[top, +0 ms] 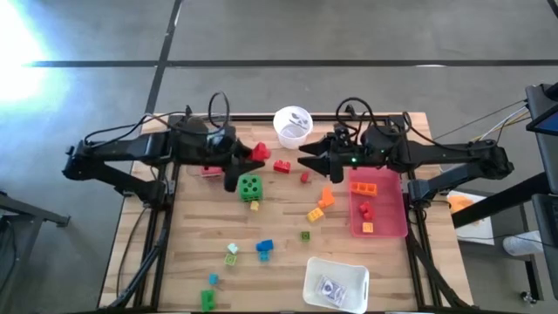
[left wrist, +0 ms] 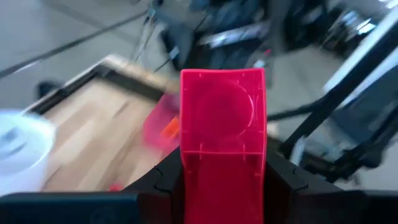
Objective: Pick & Place Toys
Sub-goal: Put the red game piece into the pink bin
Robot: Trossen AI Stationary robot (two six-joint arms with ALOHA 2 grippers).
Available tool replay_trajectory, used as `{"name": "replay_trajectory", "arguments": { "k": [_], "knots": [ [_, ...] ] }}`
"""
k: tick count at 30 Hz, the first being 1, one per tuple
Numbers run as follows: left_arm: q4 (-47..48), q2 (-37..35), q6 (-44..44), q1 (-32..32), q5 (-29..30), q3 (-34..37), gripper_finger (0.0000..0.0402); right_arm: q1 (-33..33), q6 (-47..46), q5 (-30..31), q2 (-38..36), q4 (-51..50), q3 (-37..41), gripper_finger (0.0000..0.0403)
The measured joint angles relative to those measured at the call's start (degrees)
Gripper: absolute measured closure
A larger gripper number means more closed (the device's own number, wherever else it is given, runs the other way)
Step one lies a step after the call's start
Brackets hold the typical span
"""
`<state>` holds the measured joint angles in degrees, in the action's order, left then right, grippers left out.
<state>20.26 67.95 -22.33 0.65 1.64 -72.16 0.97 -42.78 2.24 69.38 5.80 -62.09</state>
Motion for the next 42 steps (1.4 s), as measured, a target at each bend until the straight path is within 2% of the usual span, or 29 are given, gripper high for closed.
{"name": "replay_trajectory", "arguments": {
  "k": [5,10,17,28,35,38,42],
  "knots": [
    [-4.46,1.22,0.07,1.78,-2.36,-0.07,0.0271,-0.26,2.12,2.76,0.0,2.03,-0.7,0.0041],
    [-10.78,3.84,0.08,1.83,-3.93,0.02,0.0271,-0.26,4.59,2.92,0.16,7.01,-0.57,0.0041],
    [-18.07,7.86,0.05,2.2,-5.37,0.05,0.0271,-0.37,5.73,2.91,1.03,8.31,-0.46,0.0041],
    [-22.13,11.17,-0.62,3.26,-6.2,-0.15,0.0271,-1.42,5.99,2.28,3.83,12.5,-0.37,0.0041],
    [-21.49,12.87,-0.65,3.57,-7.34,-2.16,0.0271,-1.46,5.94,2.46,4.49,14.58,-0.37,0.0041],
    [-21.5,13.23,-0.72,3.54,-7.84,-2.23,0.0271,-1.49,5.81,2.45,4.53,14.63,-0.37,0.0051],
    [-21.94,13.93,-1.48,3.58,-7.9,-2.23,0.0271,-1.46,5.85,2.51,4.7,15.09,-0.61,0.0089]
  ]
}}
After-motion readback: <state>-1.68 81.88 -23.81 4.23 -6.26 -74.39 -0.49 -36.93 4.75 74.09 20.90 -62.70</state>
